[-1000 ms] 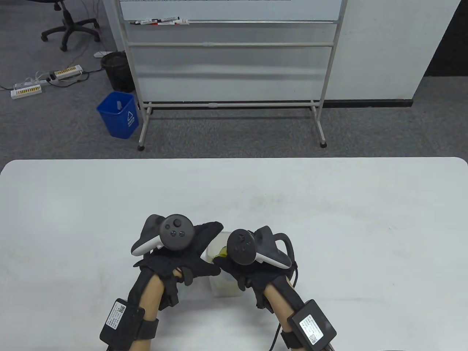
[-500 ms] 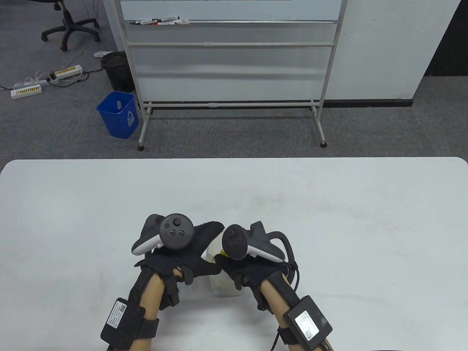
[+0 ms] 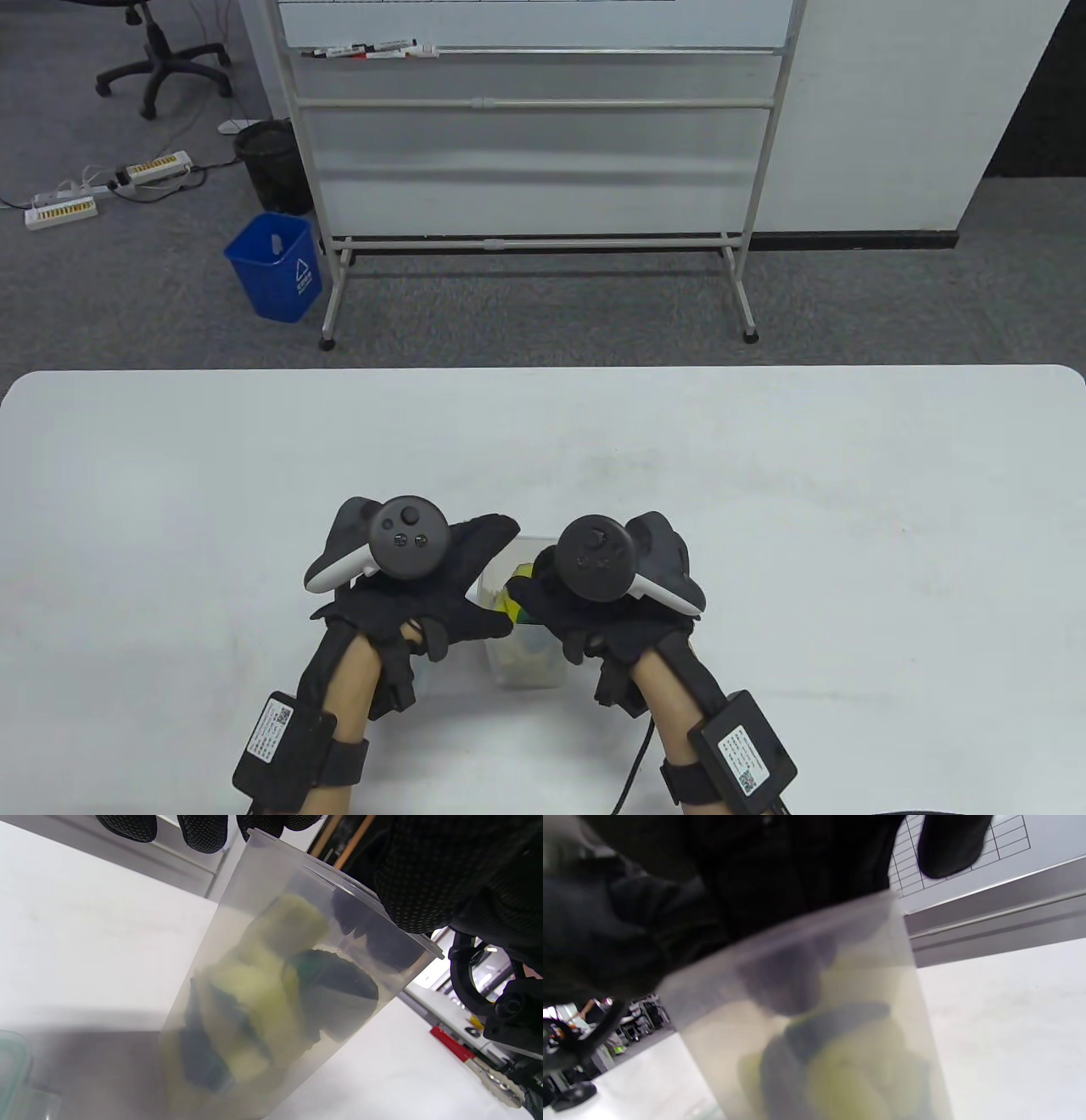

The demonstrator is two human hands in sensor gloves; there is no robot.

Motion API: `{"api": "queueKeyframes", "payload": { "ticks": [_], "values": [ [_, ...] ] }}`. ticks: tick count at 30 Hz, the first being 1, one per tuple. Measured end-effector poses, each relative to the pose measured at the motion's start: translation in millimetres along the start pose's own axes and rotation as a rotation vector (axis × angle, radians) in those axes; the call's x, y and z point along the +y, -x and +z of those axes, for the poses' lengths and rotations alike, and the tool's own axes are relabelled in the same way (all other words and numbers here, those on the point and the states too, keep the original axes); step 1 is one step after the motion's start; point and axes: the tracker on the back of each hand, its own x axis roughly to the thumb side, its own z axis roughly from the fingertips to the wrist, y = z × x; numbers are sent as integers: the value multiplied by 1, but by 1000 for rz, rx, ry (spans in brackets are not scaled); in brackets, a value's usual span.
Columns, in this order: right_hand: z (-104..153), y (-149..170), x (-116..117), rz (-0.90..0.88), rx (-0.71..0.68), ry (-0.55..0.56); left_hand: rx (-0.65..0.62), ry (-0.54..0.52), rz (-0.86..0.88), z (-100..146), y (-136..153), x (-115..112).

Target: Squeeze sponges into plastic airtight container

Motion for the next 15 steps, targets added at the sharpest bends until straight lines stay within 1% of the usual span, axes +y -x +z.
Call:
{"api": "queueKeyframes", "payload": {
  "ticks": [3, 7, 11, 13, 15],
  "values": [
    [6, 2, -12, -67, -20, 77, -1, 0, -2, 0, 0, 0],
    [15, 6, -27, -122, -18, 148, -4, 0, -1, 0, 0, 0],
    [24, 14, -39, -164, 3, 277, -8, -3, -4, 0, 0, 0],
    [28, 17, -43, -193, 20, 314, -12, -8, -8, 0, 0, 0],
    [29, 20, -45, -223, 37, 316, -13, -25, -1, 2, 1, 3]
  ]
}}
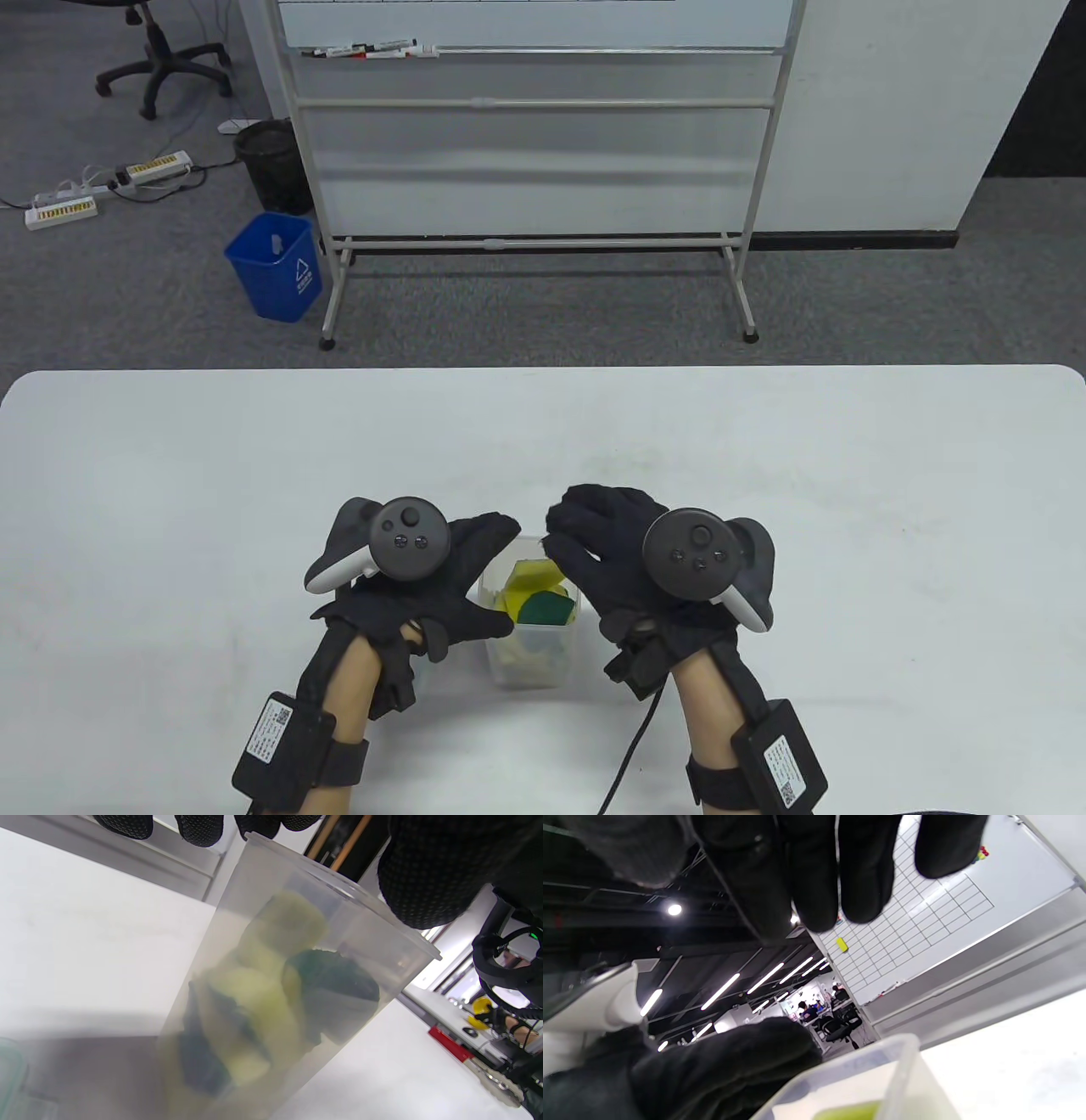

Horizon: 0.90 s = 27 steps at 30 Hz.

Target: Squeeze sponges into plastic airtight container

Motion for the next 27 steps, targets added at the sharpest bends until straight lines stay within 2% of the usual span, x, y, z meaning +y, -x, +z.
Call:
{"api": "queueKeyframes", "payload": {
  "ticks": [5, 9, 12, 13, 18, 21, 27],
  "values": [
    [1, 7, -6, -24, 35, 30, -9, -108, 63, 18, 8, 18],
    [1, 10, -9, -25, 50, 48, 79, -138, 21, 30, 23, 23],
    [2, 13, -12, -36, 66, 48, 183, -27, -57, 30, 44, 6],
    [2, 14, -13, -42, 67, 49, 233, 48, -94, 30, 57, -5],
    [3, 13, -17, -55, 65, 56, 348, 243, -161, 39, 106, -60],
    [4, 12, -16, -39, 62, 52, 358, 286, -190, 41, 119, -81],
    [4, 12, -16, -42, 63, 50, 411, 319, -270, 34, 126, -89]
  ]
}}
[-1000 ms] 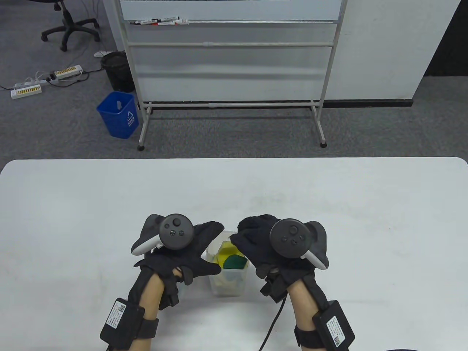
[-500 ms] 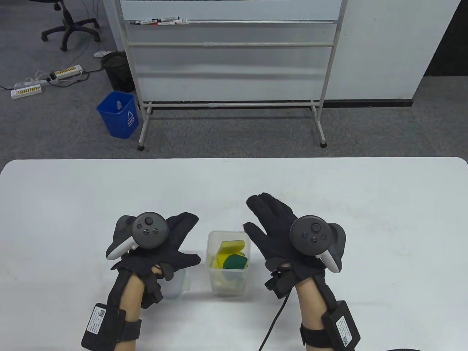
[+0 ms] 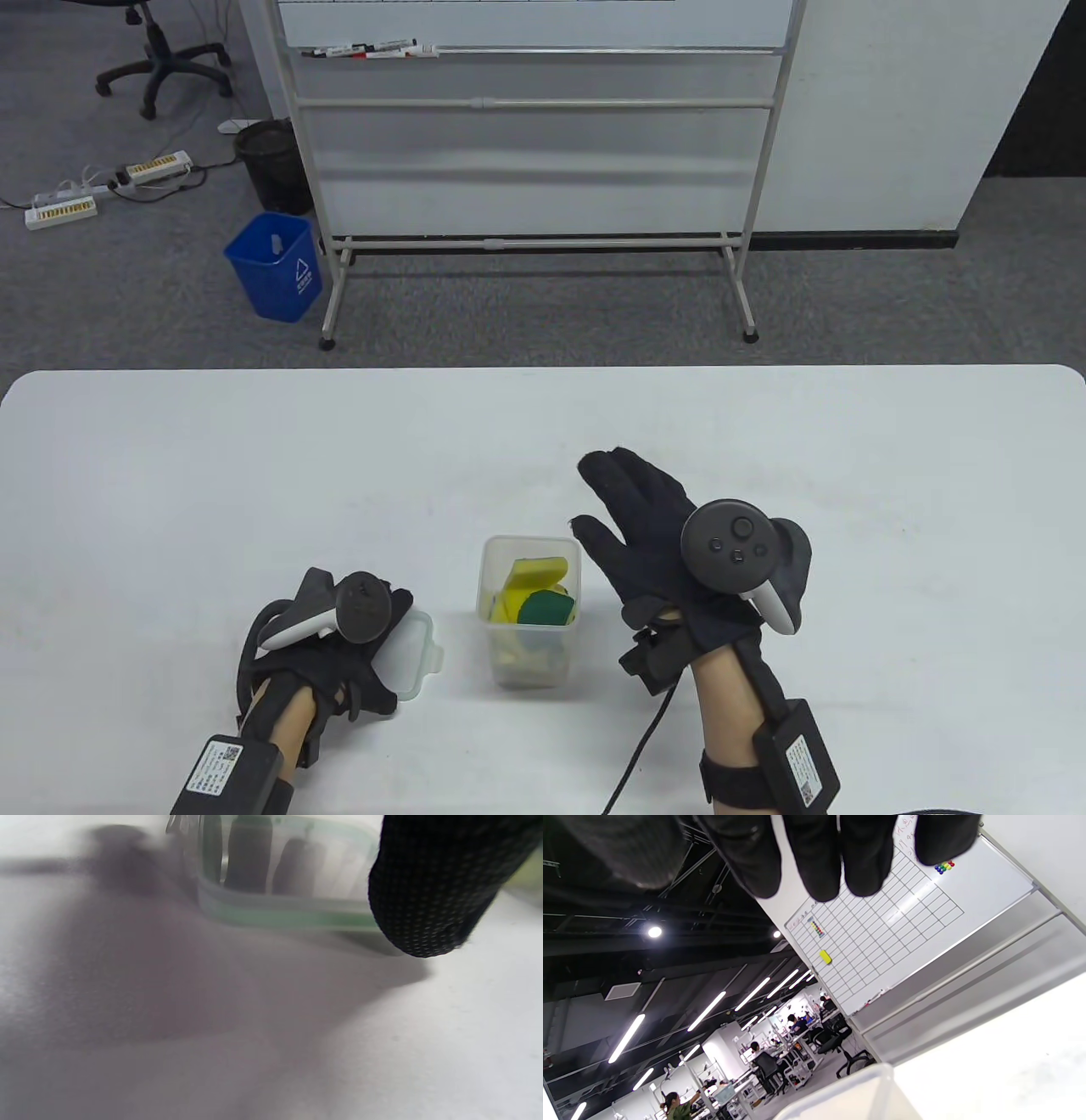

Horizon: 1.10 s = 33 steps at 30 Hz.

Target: Squeeze sponges into plastic airtight container

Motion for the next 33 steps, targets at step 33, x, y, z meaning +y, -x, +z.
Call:
{"api": "queueKeyframes", "payload": {
  "ticks": [33],
  "values": [
    [5, -29, 14, -10, -56, 3, -361, -829, 114, 112, -72, 112]
  ]
}}
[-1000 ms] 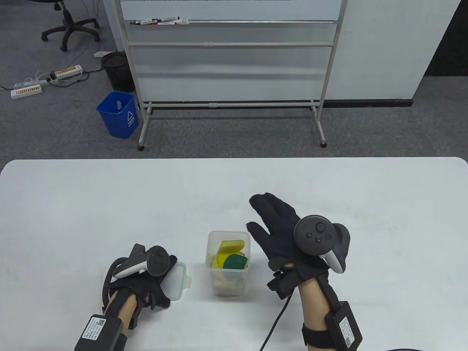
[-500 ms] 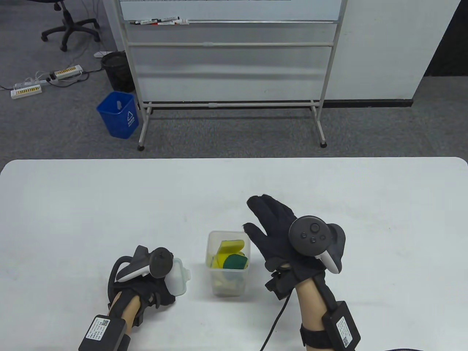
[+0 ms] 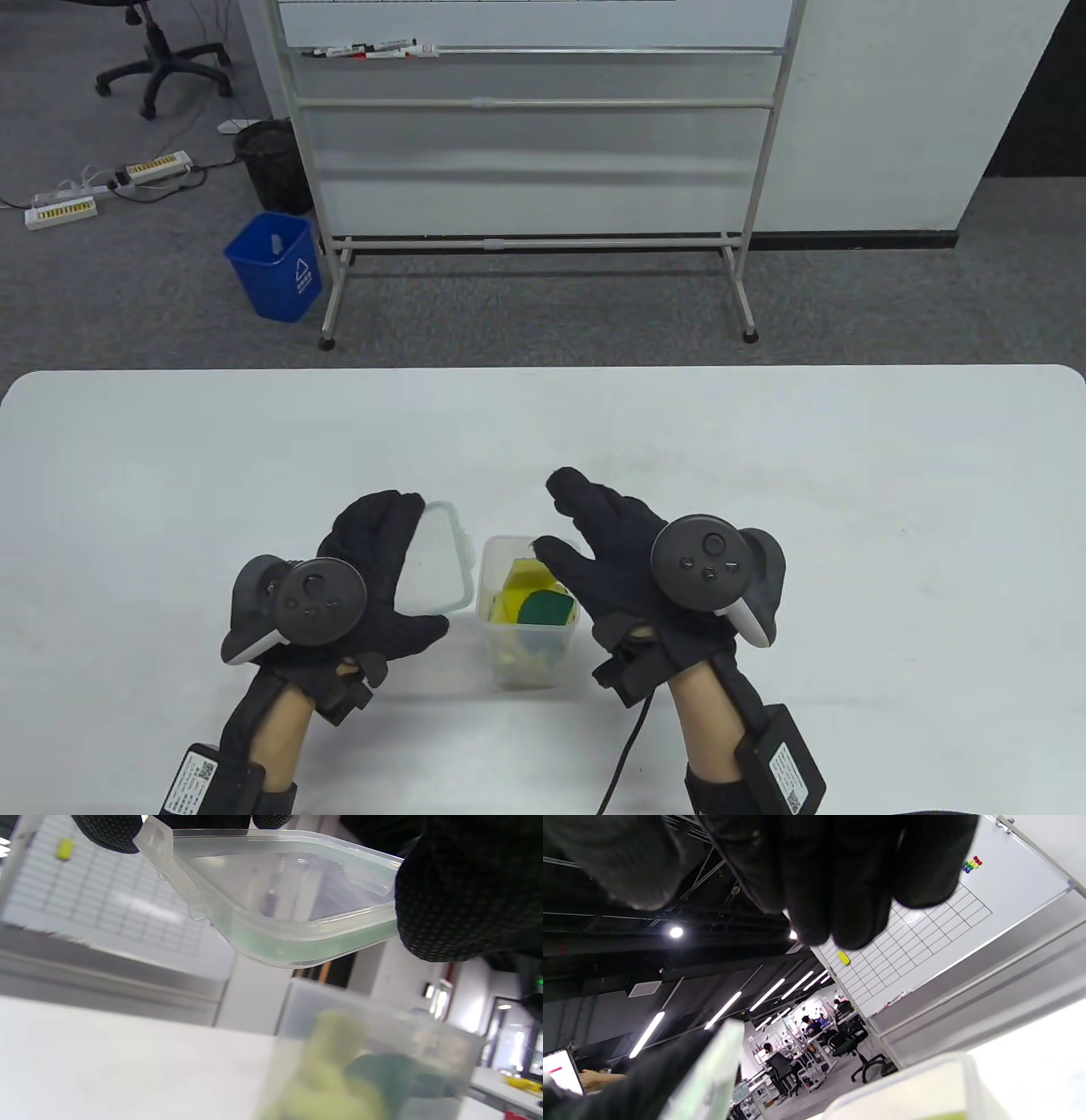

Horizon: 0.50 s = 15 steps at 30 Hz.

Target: Squeeze sponges into plastic airtight container

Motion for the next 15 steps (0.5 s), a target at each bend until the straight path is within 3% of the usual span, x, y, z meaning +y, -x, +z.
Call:
{"api": "queueKeyframes", "payload": {
  "ticks": [3, 7, 9, 11, 15],
  "values": [
    [-2, 5, 9, -47, 61, -27, -74, -43, -26, -12, -29, 2],
    [-6, 13, 16, -185, 108, -144, -108, -51, -6, -28, -48, -7],
    [-7, 16, 16, -309, 138, -127, -110, -60, -44, -33, -52, -14],
    [-7, 20, 13, -323, 162, -101, -112, -78, -31, -36, -52, -19],
    [-7, 27, 7, -267, 189, -17, -81, -75, 186, -41, -32, -21]
  ]
}}
